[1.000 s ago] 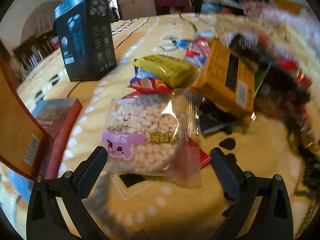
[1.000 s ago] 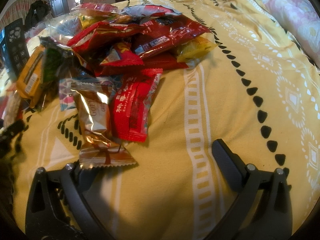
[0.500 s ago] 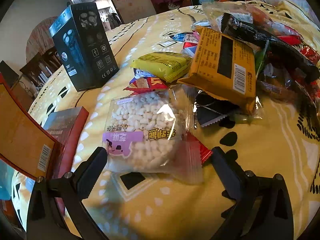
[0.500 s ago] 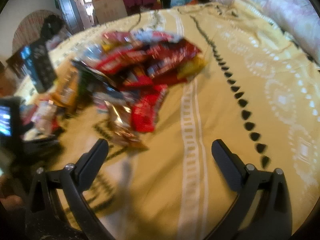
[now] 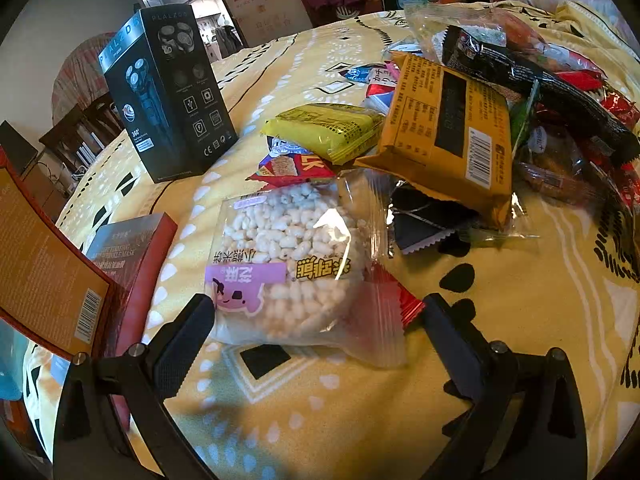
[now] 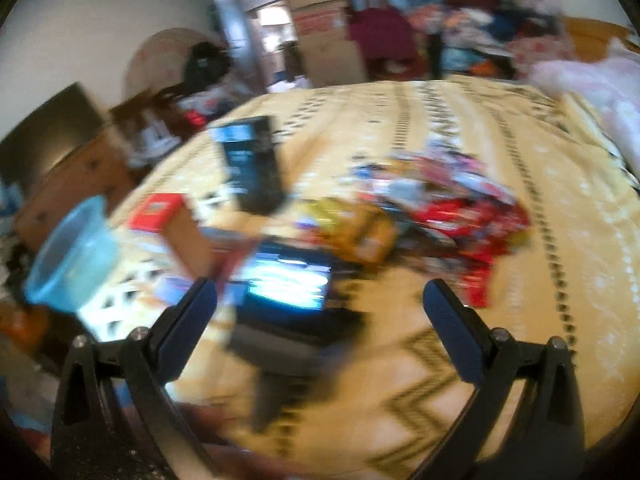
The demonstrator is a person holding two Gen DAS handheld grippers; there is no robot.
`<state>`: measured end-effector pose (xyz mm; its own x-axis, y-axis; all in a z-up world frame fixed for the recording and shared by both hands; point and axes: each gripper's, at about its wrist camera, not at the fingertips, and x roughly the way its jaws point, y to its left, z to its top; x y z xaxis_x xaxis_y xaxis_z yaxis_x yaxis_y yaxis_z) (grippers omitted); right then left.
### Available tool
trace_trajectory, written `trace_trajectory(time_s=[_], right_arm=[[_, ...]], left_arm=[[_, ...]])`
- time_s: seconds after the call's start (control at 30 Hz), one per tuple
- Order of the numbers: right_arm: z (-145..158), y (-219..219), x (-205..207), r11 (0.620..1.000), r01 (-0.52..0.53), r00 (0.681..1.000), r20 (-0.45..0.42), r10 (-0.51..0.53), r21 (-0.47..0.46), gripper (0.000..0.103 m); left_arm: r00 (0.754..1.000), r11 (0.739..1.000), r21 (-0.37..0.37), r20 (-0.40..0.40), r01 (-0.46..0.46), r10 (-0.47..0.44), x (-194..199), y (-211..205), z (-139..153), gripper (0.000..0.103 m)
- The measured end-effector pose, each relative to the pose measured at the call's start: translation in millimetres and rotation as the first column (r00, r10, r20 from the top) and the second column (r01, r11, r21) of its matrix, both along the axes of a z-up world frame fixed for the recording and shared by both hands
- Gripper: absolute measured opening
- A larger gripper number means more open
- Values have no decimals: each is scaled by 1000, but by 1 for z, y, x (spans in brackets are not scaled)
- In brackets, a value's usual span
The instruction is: Organize snacks
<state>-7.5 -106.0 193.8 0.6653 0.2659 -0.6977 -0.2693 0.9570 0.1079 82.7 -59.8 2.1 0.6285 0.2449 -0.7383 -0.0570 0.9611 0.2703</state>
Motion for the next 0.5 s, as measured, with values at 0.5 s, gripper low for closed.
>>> trace_trajectory(time_s=[0.5], right_arm=[[-31, 120, -26, 994, -28, 961, -277, -2, -106, 103]], left_arm=[[1000, 1000, 0, 0, 0, 0, 0, 0, 0, 103]])
